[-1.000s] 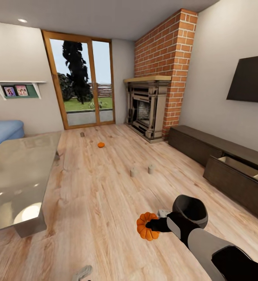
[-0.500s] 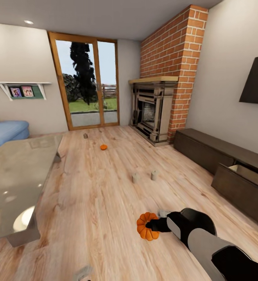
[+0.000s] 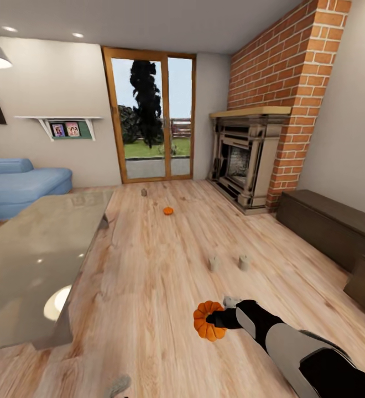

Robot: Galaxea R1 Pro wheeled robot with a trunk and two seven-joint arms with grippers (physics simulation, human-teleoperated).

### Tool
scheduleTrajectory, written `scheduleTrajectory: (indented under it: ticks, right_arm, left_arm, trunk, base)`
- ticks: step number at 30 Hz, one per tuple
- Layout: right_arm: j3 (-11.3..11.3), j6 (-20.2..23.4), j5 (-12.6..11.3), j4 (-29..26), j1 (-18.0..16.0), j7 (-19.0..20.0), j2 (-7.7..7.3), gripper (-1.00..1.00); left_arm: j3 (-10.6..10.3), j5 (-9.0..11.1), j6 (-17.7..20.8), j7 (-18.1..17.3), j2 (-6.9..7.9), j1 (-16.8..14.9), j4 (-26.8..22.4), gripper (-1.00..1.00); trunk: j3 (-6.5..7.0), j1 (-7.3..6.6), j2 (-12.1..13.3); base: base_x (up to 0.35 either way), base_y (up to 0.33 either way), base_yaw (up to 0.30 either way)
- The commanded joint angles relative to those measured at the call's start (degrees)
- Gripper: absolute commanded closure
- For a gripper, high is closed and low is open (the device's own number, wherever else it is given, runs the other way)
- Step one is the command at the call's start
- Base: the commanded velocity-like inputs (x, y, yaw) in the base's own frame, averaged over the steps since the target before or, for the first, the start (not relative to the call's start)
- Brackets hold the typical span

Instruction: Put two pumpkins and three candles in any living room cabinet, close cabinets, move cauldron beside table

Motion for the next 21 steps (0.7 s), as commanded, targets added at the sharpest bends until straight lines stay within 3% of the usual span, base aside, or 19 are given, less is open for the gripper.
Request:
scheduleTrajectory:
  ticks: [1, 21]
  right_arm:
    - [0.22, 0.22, -0.42, -0.08, -0.05, 0.02, -0.02, 1.00]
    - [0.30, 0.20, -0.42, -0.08, -0.05, -0.23, -0.02, 1.00]
  left_arm:
    - [0.41, 0.14, 0.46, -0.16, -0.03, -0.01, -0.09, -1.00]
    - [0.41, 0.14, 0.46, -0.16, -0.11, -0.01, -0.06, -1.00]
  trunk:
    - [-0.06, 0.02, -0.02]
    - [-0.06, 0.02, -0.02]
  base:
    - [0.335, 0.000, 0.201]
    - [0.335, 0.000, 0.013]
